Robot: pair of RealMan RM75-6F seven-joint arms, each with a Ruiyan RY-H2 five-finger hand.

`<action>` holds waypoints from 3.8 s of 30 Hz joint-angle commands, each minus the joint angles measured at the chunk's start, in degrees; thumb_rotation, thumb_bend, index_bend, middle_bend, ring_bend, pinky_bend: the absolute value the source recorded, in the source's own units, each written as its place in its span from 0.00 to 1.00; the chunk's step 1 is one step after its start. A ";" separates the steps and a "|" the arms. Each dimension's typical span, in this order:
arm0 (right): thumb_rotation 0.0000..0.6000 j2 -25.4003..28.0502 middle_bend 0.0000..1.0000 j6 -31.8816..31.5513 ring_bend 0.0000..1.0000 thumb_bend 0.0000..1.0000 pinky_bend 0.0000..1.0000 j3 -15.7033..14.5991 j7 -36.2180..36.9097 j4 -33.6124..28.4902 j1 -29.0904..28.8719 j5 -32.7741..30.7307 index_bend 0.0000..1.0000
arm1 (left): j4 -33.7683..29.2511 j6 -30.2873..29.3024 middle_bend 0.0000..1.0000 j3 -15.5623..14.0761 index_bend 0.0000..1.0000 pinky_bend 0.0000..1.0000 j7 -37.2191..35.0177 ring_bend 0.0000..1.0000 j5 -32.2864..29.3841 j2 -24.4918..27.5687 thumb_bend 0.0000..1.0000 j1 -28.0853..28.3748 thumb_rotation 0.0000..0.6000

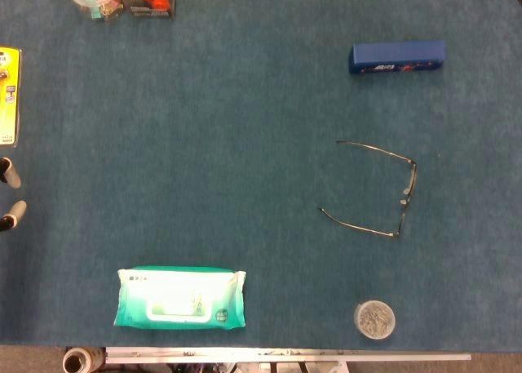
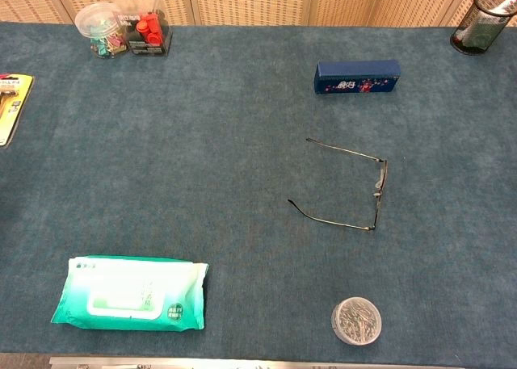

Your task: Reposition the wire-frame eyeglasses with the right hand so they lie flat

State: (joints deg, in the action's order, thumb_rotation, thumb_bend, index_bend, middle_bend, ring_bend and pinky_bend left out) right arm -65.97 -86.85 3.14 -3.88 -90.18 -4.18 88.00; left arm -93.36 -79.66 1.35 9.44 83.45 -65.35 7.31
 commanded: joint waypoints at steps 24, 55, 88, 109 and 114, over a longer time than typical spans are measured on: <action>1.00 -0.63 0.39 -0.28 0.27 0.54 0.33 -3.07 2.45 2.47 -3.98 13.35 0.41 | -0.68 -1.37 0.50 0.45 0.53 0.40 -1.97 0.35 -1.20 1.32 0.19 -0.82 1.00; 1.00 -1.25 0.33 27.78 0.23 0.86 0.35 -1.79 -24.33 -13.35 -18.67 6.72 0.36 | -2.02 -3.80 0.50 0.27 0.53 0.41 -3.94 0.35 0.39 3.10 0.19 -2.11 1.00; 1.00 -7.50 0.33 34.57 0.23 0.86 0.35 -5.17 -33.62 -8.33 -21.98 -6.10 0.36 | -1.56 -5.07 0.51 0.38 0.56 0.44 -5.42 0.36 1.67 3.09 0.19 -2.59 1.00; 1.00 -3.87 0.50 35.30 0.36 0.86 0.35 -8.43 -36.14 -12.46 -22.98 -8.98 0.36 | -1.46 -4.75 0.51 0.46 0.56 0.44 -5.19 0.36 1.40 3.05 0.19 -2.54 1.00; 1.00 -2.77 0.52 35.80 0.38 0.86 0.35 -9.34 -35.35 -13.80 -23.25 -8.58 0.36 | -1.42 -4.63 0.51 0.51 0.56 0.44 -5.13 0.36 1.24 3.00 0.19 -2.51 1.00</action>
State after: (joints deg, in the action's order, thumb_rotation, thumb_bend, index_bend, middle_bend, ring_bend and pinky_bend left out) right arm -68.92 -51.20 -6.03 -39.42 -103.78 -27.35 79.29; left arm -94.78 -84.29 1.86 4.31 84.69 -62.35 4.80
